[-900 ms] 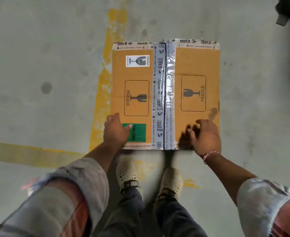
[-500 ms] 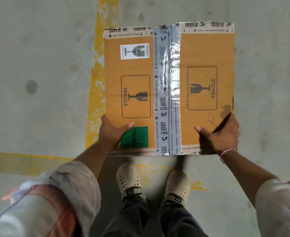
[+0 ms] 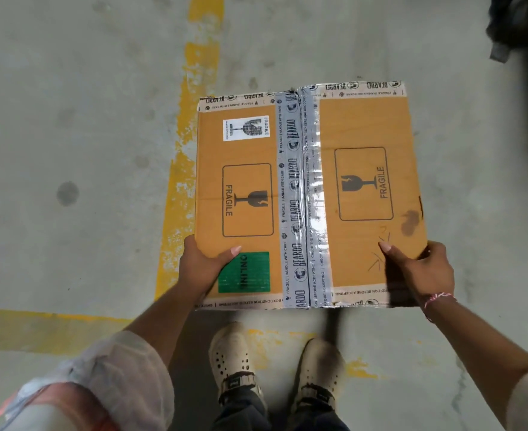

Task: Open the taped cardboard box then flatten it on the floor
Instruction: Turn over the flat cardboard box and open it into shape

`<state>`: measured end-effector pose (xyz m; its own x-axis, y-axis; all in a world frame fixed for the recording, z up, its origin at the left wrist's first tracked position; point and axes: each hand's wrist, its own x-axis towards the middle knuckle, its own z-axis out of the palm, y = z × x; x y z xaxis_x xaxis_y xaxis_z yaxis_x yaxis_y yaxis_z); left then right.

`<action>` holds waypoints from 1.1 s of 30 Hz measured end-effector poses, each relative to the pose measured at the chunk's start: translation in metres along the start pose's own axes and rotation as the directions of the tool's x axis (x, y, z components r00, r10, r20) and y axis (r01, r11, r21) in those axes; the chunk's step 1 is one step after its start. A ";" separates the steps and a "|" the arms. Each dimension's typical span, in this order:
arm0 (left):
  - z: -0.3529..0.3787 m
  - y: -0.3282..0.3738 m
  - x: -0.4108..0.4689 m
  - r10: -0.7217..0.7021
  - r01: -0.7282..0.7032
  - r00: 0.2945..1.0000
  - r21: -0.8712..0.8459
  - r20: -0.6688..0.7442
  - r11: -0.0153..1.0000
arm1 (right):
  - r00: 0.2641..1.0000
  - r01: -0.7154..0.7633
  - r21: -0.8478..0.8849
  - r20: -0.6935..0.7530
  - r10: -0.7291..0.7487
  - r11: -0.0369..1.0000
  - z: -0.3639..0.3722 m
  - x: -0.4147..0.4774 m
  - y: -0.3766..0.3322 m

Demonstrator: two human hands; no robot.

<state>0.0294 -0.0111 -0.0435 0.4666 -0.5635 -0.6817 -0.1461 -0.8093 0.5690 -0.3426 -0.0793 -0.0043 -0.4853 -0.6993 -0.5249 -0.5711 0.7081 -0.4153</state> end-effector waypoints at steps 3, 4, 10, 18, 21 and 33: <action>0.002 0.015 -0.004 -0.008 0.016 0.997 -0.099 0.079 0.995 | 0.995 0.073 -0.011 -0.063 -0.074 0.997 -0.034 -0.004 -0.013; 0.006 0.020 -0.006 -0.014 0.028 0.995 -0.134 0.101 0.991 | 0.992 0.104 -0.010 -0.078 -0.104 0.995 -0.047 -0.003 -0.017; 0.041 0.021 -0.007 -0.087 0.127 0.979 -0.219 0.183 0.968 | 0.991 0.126 -0.006 0.040 -0.126 0.992 -0.102 0.003 -0.034; 0.087 -0.014 0.008 -0.170 0.204 0.965 -0.166 0.202 0.965 | 0.939 0.333 -0.156 -0.036 -0.342 0.930 -0.154 -0.029 -0.107; 0.095 0.055 -0.044 -0.106 0.094 0.969 0.064 0.223 0.994 | 0.866 0.410 -0.314 -0.161 -0.474 0.856 -0.160 -0.070 -0.160; 0.028 0.215 -0.138 0.116 0.086 0.966 -0.706 0.232 0.703 | 0.749 0.623 -0.447 0.104 -0.654 0.642 -0.026 -0.191 -0.130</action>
<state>-0.0905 -0.1119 0.1595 0.2312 -0.6764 -0.6993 0.5536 -0.4996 0.6663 -0.1927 -0.0406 0.1695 0.0786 -0.9770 -0.1984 -0.9649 -0.0245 -0.2614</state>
